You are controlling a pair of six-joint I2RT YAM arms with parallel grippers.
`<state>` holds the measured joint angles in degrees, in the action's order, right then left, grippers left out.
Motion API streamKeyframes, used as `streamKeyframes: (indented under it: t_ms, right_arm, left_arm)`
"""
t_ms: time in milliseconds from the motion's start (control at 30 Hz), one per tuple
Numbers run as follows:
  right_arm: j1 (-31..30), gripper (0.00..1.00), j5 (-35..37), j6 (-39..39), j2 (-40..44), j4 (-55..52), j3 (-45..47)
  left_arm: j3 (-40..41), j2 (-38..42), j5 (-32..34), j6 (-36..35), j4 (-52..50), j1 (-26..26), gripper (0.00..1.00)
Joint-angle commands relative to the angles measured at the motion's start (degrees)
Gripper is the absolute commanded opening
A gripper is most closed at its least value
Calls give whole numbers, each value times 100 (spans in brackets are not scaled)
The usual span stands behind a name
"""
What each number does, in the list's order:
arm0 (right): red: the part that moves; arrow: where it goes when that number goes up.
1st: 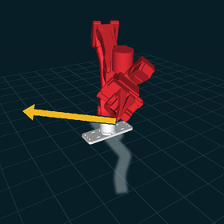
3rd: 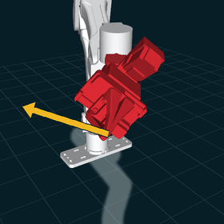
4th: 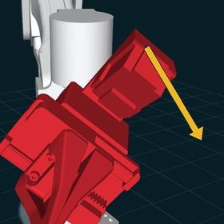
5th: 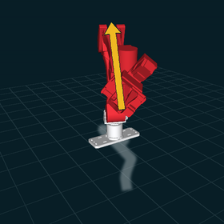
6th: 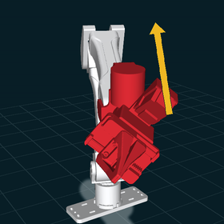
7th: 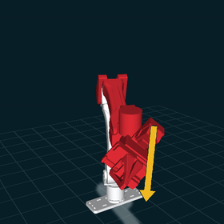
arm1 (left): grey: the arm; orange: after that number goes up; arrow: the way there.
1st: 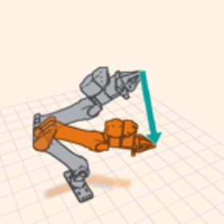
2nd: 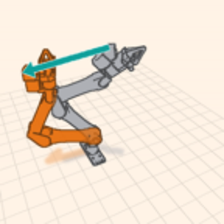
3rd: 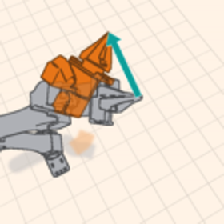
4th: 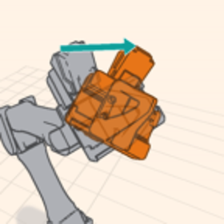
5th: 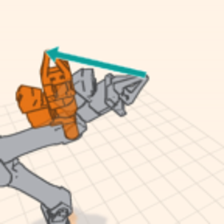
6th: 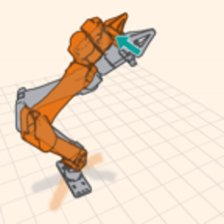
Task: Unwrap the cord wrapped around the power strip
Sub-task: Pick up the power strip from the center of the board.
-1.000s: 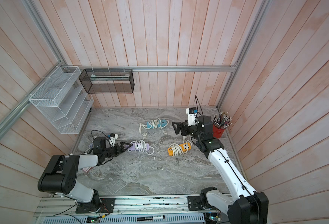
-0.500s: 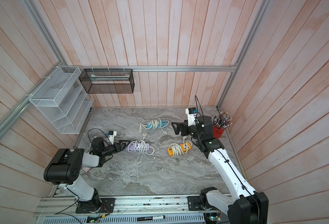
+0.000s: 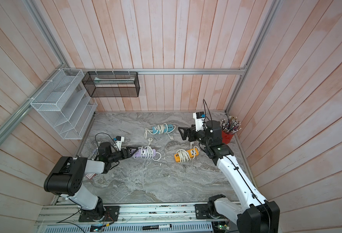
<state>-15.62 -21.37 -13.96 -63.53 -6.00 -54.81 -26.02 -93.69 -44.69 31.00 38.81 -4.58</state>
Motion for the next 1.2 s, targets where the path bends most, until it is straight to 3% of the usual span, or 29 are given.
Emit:
streamKeyframes:
  t_ms: [0,367,567,700,900,1000,1100,1167]
  right_arm:
    - [-29,99,-105,-53,84,97,-152]
    - [-29,99,-215,-92,96,208,-104]
    - [-29,99,-217,-76,141,163,-107]
    - [-29,99,-176,-55,183,124,-109]
    - [-29,99,-152,-46,218,113,-63]
    - [-29,99,-147,-46,218,128,-40]
    - [-29,99,-152,-79,209,187,-9]
    - [-29,99,-175,-92,192,221,13]
  left_arm:
    - [68,155,339,-171,-365,-76,86]
    - [130,280,831,-85,-569,-208,88]
    - [77,35,733,130,47,-293,85]
    - [38,-350,207,403,775,-290,68]
    - [215,-636,-90,686,1533,-302,62]
    - [268,-576,-91,611,1498,-299,52]
    - [254,-495,-113,575,1420,-303,32]
    - [203,-474,-120,526,1314,-300,11]
